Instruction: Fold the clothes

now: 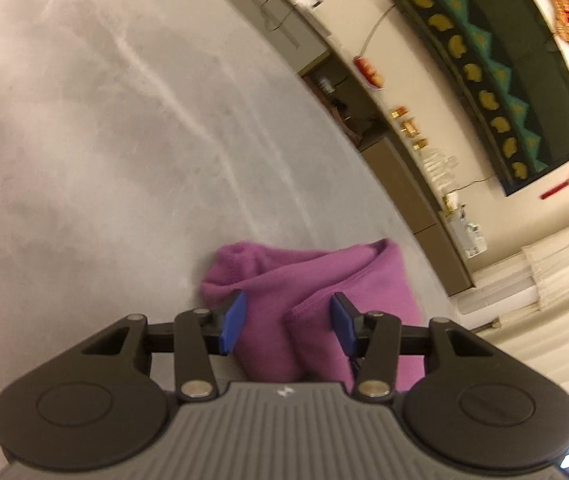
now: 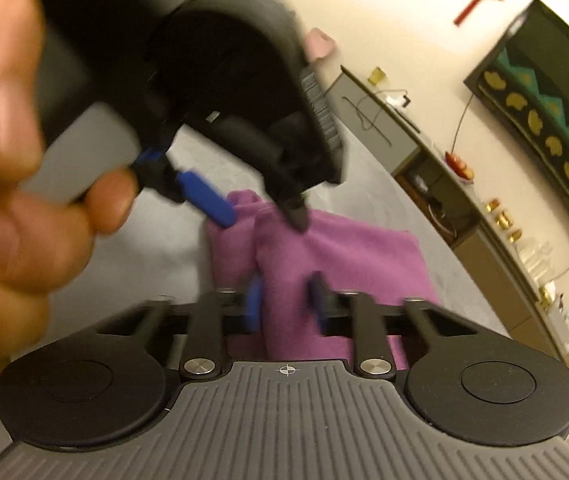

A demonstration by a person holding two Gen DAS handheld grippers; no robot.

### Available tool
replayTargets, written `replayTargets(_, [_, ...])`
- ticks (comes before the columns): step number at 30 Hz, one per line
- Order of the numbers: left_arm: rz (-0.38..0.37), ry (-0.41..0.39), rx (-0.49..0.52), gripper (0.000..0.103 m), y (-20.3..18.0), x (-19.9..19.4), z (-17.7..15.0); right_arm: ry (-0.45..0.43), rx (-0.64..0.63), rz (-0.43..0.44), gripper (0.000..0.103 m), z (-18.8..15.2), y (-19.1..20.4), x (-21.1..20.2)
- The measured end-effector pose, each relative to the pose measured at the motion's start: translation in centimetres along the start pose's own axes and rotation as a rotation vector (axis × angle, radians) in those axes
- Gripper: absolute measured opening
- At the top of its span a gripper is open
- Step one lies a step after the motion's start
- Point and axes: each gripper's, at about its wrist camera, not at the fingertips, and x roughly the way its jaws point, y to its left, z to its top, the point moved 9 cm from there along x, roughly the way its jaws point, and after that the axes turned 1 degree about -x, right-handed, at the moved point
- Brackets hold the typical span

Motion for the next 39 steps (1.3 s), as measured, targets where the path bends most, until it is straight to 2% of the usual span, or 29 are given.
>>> replayTargets(3, [0.006, 0.002, 0.019, 0.048, -0.1, 0.3, -0.1, -0.030, 0.006, 0.031, 0.002, 0.1, 0.4, -1.2])
replayTargets(10, [0.002, 0.015, 0.065, 0.048, -0.5, 0.3, -0.4, -0.051, -0.073, 0.099, 0.001, -1.5, 1.9, -1.1])
replayTargets(16, [0.114, 0.002, 0.334, 0.048, -2.1, 0.8, -1.8, -0.093, -0.096, 0.134, 0.001, -2.3, 2.2, -1.9])
replayTargets(17, [0.121, 0.000, 0.344, 0.048, -2.2, 0.8, -1.9, -0.104, -0.088, 0.142, 0.007, -2.5, 1.9, -2.1])
replayTargets(19, [0.130, -0.003, 0.355, 0.047, -2.2, 0.8, -2.0, -0.113, -0.013, 0.196, 0.017, -2.7, 0.8, -3.3])
replayTargets(22, [0.133, -0.003, 0.360, 0.048, -2.2, 0.8, -2.1, -0.166, 0.325, 0.240, 0.024, -2.9, -5.1, -6.5])
replayTargets(23, [0.135, -0.003, 0.360, 0.048, -2.2, 0.8, -2.1, -0.165, 0.458, 0.214, 0.025, -3.7, -8.1, -6.7])
replayTargets(25, [0.144, -0.005, 0.367, 0.048, -2.3, 1.0, -2.1, -0.089, 0.630, 0.147, 0.025, -6.4, -12.6, -4.9])
replayTargets(27, [0.151, -0.009, 0.378, 0.048, -2.4, 1.0, -2.2, 0.076, 0.716, 0.128, 0.029, -10.9, -14.5, -1.1])
replayTargets(28, [0.152, -0.011, 0.383, 0.048, -2.5, 1.0, -2.3, 0.134, 0.748, 0.140, 0.039, -12.8, -14.9, 0.4])
replayTargets(29, [0.151, -0.011, 0.387, 0.048, -2.5, 0.9, -2.4, 0.102, 0.793, 0.170, 0.040, -13.5, -15.5, 0.6])
replayTargets(31, [0.148, -0.013, 0.386, 0.048, -2.4, 0.6, -2.6, 0.096, 0.813, 0.146, 0.039, -13.2, -16.2, -0.7])
replayTargets(33, [0.156, -0.021, 0.388, 0.048, -2.6, 0.4, -3.0, 0.021, 0.754, 0.063, 0.033, -10.5, -15.6, -3.9])
replayTargets(34, [0.161, -0.025, 0.398, 0.048, -2.8, 0.4, -3.2, -0.036, 0.711, 0.094, 0.033, -8.9, -14.6, -5.4])
replayTargets(35, [0.165, -0.028, 0.411, 0.048, -3.1, 0.4, -3.5, -0.079, 0.651, 0.161, 0.033, -7.3, -12.4, -6.8])
replayTargets(36, [0.170, -0.032, 0.424, 0.048, -3.5, 0.5, -3.8, -0.093, 0.569, 0.221, 0.034, -6.4, -9.9, -7.5])
replayTargets(37, [0.159, -0.027, 0.431, 0.048, -3.8, 0.6, -4.2, -0.085, 0.460, 0.257, 0.034, -6.0, -7.3, -7.5])
replayTargets(39, [0.099, 0.012, 0.452, 0.048, -4.5, 1.0, -5.1, -0.011, 0.239, 0.221, 0.025, -7.4, -3.8, -5.7])
